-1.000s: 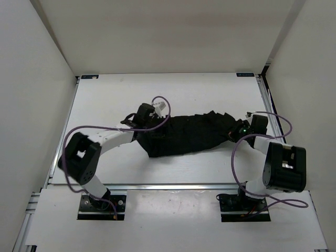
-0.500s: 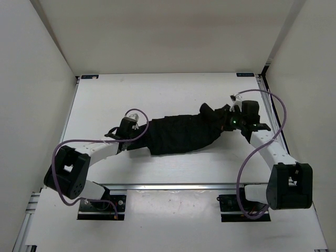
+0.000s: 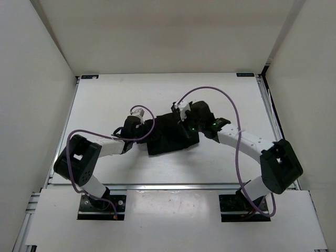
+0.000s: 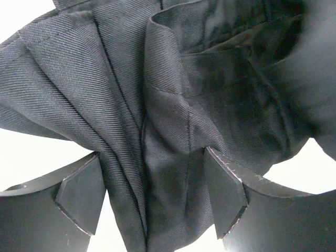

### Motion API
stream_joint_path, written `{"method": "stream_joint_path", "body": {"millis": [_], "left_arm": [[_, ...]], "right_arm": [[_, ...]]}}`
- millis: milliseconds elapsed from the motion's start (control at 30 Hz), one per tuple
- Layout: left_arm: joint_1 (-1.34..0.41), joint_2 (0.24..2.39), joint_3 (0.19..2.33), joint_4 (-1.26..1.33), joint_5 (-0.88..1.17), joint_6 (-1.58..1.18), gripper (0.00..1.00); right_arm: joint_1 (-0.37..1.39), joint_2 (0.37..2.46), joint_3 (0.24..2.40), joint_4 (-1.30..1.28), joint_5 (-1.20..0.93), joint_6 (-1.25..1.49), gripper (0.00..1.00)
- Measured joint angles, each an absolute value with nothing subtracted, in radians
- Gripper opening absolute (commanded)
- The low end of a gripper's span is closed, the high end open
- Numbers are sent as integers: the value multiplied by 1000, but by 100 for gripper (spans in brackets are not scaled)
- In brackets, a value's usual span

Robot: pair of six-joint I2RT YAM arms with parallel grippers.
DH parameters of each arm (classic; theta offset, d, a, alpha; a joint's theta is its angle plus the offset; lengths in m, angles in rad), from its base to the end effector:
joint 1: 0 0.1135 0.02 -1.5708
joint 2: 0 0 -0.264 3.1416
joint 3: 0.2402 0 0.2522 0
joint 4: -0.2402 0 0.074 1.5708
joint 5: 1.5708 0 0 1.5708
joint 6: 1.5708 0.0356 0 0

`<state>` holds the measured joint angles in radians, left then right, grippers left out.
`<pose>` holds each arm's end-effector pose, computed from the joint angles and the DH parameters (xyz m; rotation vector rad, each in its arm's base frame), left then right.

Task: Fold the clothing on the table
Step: Fold the skirt

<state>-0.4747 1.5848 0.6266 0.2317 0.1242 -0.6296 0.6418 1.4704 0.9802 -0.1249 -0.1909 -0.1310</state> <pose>0.2607 -0.1389 0.1389 -0.1186 2.3928 -0.6910 0.2578 0.2011 0.2509 -0.9360 2.0094 0.4948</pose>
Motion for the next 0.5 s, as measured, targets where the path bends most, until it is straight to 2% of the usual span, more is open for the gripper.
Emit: {"method": "stream_joint_path", "body": {"millis": [200, 500], "left_arm": [[-476, 1599, 591, 329, 171, -653, 80], [-533, 1664, 647, 353, 229, -678, 80]], "right_arm": [[736, 1561, 1024, -123, -102, -169, 0], [710, 1571, 1089, -90, 56, -126, 0]]}}
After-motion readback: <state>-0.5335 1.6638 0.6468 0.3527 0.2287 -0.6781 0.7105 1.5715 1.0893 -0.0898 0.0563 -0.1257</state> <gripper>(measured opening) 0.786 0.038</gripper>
